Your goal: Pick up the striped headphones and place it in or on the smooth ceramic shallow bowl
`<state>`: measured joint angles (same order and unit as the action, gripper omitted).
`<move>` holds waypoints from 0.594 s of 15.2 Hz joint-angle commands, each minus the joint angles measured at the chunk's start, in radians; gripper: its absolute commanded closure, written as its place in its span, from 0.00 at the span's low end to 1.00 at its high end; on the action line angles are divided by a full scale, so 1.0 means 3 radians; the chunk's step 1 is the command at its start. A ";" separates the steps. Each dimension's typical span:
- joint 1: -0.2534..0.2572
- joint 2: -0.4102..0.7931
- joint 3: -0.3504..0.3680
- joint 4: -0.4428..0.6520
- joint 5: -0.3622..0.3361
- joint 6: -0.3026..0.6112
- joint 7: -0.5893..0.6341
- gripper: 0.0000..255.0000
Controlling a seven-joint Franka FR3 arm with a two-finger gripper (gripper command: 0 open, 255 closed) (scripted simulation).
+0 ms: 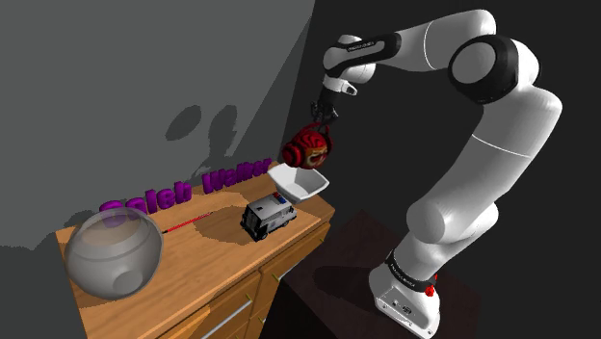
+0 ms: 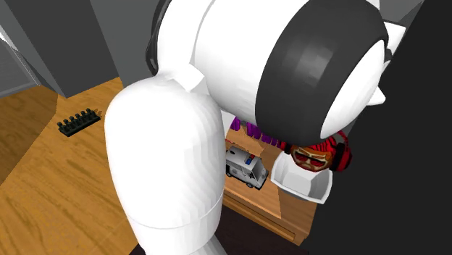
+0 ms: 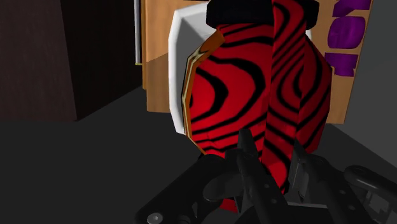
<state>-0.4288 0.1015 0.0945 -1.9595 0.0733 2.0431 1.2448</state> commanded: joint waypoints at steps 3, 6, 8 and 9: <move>0.0001 0.0055 0.0000 -0.0101 -0.0002 0.0170 -0.0005 1.00; 0.0002 0.0110 0.0000 -0.0171 -0.0002 0.0295 -0.0010 1.00; 0.0003 0.0149 0.0001 -0.0214 -0.0003 0.0378 -0.0014 1.00; 0.0004 0.0170 0.0001 -0.0235 -0.0003 0.0419 -0.0016 1.00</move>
<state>-0.4278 0.1475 0.0948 -2.0232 0.0725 2.1520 1.2400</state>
